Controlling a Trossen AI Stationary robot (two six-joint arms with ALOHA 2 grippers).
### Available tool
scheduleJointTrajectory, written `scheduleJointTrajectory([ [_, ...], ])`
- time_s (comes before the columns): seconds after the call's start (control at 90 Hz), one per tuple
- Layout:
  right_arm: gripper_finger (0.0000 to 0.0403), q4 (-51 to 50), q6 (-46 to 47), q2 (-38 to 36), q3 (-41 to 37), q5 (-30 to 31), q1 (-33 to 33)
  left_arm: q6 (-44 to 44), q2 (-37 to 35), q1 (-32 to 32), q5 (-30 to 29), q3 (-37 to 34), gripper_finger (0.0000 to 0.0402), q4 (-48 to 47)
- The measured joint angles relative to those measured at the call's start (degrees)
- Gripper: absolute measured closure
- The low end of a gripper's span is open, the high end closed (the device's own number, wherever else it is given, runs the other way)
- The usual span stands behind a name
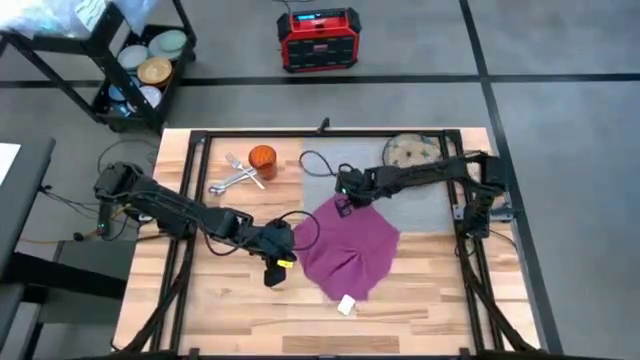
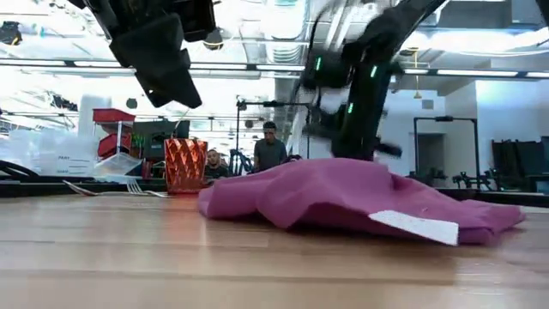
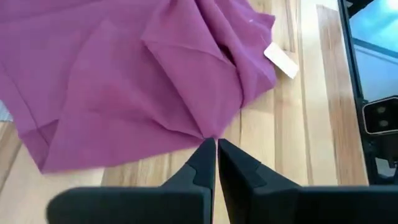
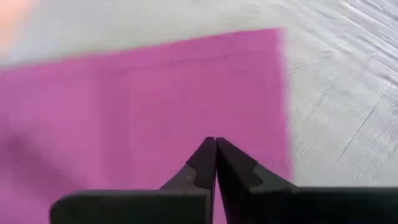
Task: Set table place
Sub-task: Fold the purple napkin
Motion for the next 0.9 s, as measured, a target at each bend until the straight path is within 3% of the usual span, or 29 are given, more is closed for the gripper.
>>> scheduleJointTrajectory([
  [0.222,0.0403,-8.0,3.8,-3.1,-0.1,-0.4,11.6,-0.3,0.0,-0.5,-0.9,0.0,0.0402,0.2],
  [0.533,0.0403,-6.5,7.0,3.9,-0.1,-6.2,18.9,-1.4,0.0,-1.0,-0.9,0.0,0.0402,0.3],
  [0.644,0.0403,2.0,4.5,3.5,-0.2,-11.8,20.3,-1.8,0.0,-1.9,-0.8,0.0,0.0402,0.3],
  [0.822,0.0403,28.8,-6.1,-4.4,0.1,-21.8,23.2,-2.3,-0.4,-2.8,-0.8,0.0,0.0402,0.1],
  [0.9,0.0403,31.4,-7.1,-6.5,0.2,-25.3,23.4,-2.5,-0.7,-2.8,-0.8,0.0,0.0402,0.4],
])
